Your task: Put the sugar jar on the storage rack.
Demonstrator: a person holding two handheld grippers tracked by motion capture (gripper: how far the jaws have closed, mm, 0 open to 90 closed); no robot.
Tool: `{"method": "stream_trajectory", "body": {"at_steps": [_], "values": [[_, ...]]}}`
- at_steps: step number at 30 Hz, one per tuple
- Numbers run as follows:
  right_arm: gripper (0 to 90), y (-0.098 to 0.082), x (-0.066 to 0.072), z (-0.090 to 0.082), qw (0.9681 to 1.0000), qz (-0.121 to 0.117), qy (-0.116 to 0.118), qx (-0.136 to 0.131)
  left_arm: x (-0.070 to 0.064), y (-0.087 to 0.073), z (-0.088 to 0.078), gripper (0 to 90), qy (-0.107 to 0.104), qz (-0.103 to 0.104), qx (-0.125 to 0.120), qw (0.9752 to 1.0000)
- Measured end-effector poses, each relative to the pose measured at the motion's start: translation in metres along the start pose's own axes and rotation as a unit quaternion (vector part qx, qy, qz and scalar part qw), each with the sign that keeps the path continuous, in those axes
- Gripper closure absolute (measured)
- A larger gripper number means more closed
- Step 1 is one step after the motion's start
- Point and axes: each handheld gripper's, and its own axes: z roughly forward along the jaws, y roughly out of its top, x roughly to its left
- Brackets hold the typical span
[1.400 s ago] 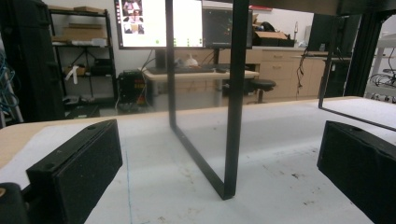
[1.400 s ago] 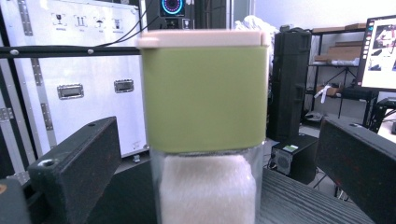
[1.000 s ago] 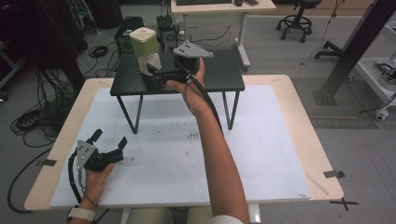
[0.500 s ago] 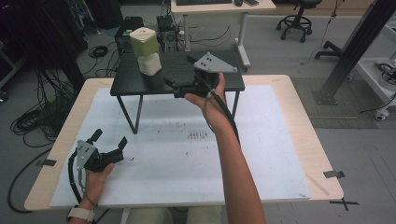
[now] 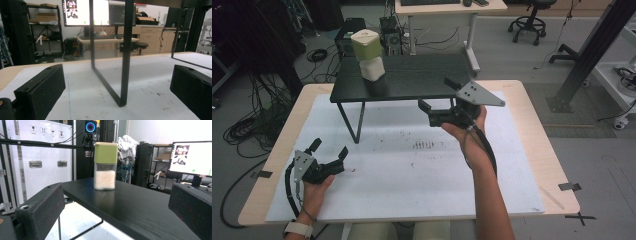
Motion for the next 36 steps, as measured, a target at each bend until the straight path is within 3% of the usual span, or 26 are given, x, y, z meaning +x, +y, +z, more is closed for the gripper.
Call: {"method": "stream_trajectory", "body": {"at_steps": [11, 23, 36], "values": [[2.3, -0.025, -0.002, -0.047, 0.9997, 0.0, -0.022, 0.007, 0.0, 0.0, 0.0, 0.2, 0.0, 0.001, 0.0, 1.0], [2.3, -0.076, -0.009, -0.08, 0.9977, 0.015, -0.065, 0.017, 0.0, 0.0, 0.0, 0.2, 0.0, 0.0, 0.0, 1.0], [4.0, -0.141, -0.014, -0.107, 0.9925, 0.044, -0.113, 0.015, 0.0, 0.0, 0.0, 0.2, 0.0, 0.0, -0.001, 1.0]]}}
